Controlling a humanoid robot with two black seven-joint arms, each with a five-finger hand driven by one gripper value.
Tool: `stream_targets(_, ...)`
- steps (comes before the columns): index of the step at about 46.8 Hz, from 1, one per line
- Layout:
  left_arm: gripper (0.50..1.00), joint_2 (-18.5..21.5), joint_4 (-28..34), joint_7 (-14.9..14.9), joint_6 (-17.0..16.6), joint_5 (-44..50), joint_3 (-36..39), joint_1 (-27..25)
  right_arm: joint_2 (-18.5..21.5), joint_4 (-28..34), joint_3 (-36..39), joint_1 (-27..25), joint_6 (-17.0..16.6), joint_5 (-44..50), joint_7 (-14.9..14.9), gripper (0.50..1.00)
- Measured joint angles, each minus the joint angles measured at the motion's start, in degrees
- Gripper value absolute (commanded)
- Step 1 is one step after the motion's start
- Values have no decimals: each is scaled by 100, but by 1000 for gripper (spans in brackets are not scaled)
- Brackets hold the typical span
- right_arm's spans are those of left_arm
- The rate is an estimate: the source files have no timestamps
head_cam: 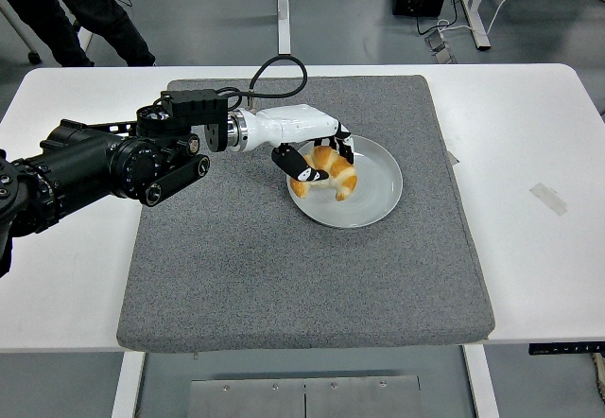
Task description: Place the bread on the plate
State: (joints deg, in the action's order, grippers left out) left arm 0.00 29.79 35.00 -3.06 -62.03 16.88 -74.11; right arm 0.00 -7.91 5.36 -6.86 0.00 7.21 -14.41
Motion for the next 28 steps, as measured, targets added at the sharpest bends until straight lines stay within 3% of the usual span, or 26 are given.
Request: stream_targets(28,500,0,-71,0,-183,-11,35,136,0,0,0,0,0,0,0,1000)
